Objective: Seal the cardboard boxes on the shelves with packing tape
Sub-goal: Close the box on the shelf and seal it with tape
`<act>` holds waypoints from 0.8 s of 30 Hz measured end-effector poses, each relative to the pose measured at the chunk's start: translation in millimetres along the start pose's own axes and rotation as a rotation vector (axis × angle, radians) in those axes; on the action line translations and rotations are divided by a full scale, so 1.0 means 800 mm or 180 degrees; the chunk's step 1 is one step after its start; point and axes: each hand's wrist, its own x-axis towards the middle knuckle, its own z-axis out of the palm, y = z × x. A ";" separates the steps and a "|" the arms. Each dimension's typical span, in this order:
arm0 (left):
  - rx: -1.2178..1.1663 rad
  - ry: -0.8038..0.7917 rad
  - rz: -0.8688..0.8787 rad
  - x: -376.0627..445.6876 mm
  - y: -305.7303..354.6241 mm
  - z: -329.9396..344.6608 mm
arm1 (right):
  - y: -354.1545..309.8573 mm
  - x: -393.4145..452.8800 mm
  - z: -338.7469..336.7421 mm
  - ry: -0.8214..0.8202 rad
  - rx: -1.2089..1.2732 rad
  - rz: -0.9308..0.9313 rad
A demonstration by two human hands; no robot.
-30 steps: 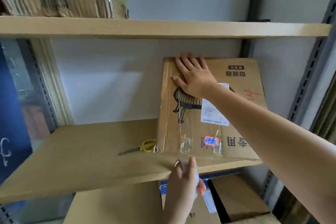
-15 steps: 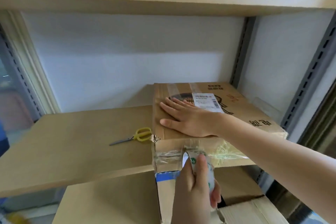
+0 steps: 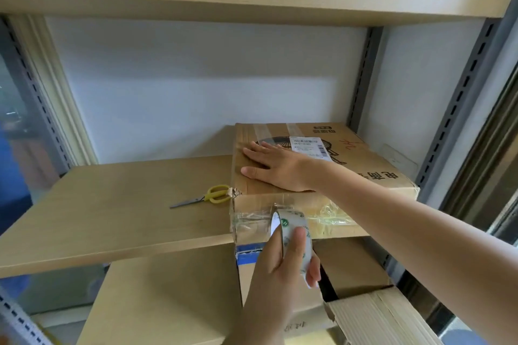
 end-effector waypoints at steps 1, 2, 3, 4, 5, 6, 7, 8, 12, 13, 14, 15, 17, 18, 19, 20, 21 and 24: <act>-0.0034 -0.0048 0.0046 -0.003 -0.007 0.000 | -0.002 -0.007 -0.004 0.0099 0.0033 -0.0014; -0.0012 -0.0069 0.0059 -0.006 -0.015 0.001 | -0.004 -0.015 -0.008 0.0141 0.0000 -0.0057; 0.0064 -0.0058 0.0046 -0.010 -0.014 0.002 | -0.004 -0.026 -0.011 0.0105 -0.0057 -0.0116; 0.0146 -0.0058 0.0018 -0.013 -0.018 0.003 | -0.002 -0.037 -0.012 0.0009 -0.0119 -0.0191; 0.0209 -0.0076 0.0030 -0.018 -0.022 0.003 | 0.000 -0.048 -0.011 -0.0067 -0.0232 -0.0287; 0.0234 -0.0104 0.0031 -0.022 -0.024 0.003 | 0.002 -0.056 -0.008 -0.0057 -0.0394 -0.0407; 0.0236 -0.0137 0.0065 -0.024 -0.027 0.002 | 0.005 -0.059 -0.003 0.0016 -0.0532 -0.0520; 0.0228 -0.0151 0.0085 -0.024 -0.030 0.001 | 0.006 -0.061 0.001 0.0075 -0.0584 -0.0595; 0.0150 0.0008 0.0287 -0.016 -0.031 -0.003 | 0.014 -0.059 0.003 -0.0019 -0.0494 -0.0670; 0.0121 0.0053 0.0347 -0.012 -0.031 -0.003 | 0.018 -0.061 0.002 -0.0027 -0.0423 -0.0694; 0.0099 0.0098 0.0385 -0.007 -0.028 -0.003 | 0.023 -0.064 0.002 -0.0028 -0.0315 -0.0679; 0.0133 0.0130 0.0393 -0.004 -0.025 -0.002 | 0.027 -0.067 0.002 -0.0019 -0.0234 -0.0643; 0.0335 0.0135 0.0440 0.001 -0.027 -0.003 | 0.031 -0.065 0.004 0.0042 -0.0334 -0.0581; 0.0394 0.0217 0.0421 0.001 -0.030 -0.004 | 0.030 -0.061 0.004 0.0063 -0.0477 -0.0543; 0.0411 0.0303 0.0354 0.000 -0.030 -0.006 | 0.028 -0.058 0.005 0.0077 -0.0638 -0.0509; 0.0438 0.0315 0.0307 -0.002 -0.031 -0.010 | 0.026 -0.055 0.006 0.0097 -0.0767 -0.0485; 0.0522 0.0302 0.0412 -0.004 -0.030 -0.016 | 0.026 -0.053 0.006 0.0123 -0.0824 -0.0478; 0.1102 0.0732 0.1000 -0.014 -0.026 -0.051 | 0.031 -0.059 0.003 0.0034 -0.0481 -0.0553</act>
